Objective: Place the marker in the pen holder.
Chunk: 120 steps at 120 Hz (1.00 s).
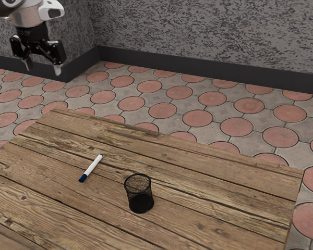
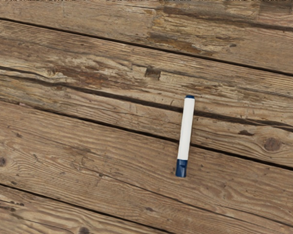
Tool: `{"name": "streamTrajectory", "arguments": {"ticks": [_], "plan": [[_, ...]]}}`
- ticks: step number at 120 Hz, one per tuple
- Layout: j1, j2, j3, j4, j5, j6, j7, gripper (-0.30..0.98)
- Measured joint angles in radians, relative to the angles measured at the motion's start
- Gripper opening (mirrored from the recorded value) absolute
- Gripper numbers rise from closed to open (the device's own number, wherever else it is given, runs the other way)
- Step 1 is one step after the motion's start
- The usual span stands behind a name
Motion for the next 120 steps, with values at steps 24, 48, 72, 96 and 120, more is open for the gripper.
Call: {"name": "streamTrajectory", "arguments": {"ticks": [24,48,72,96,120], "plan": [[-0.001,-0.028,-0.015,-0.047,0.009,0.007,-0.033,0.69],[0.003,0.106,-0.014,-0.267,-0.058,0.041,-0.048,0.69],[-0.002,0.285,-0.023,-0.39,-0.11,0.107,-0.025,0.69],[-0.002,0.546,-0.05,-0.192,-0.119,0.181,0.025,0.69],[0.01,0.655,-0.054,-0.057,-0.12,0.203,0.084,0.69]]}}
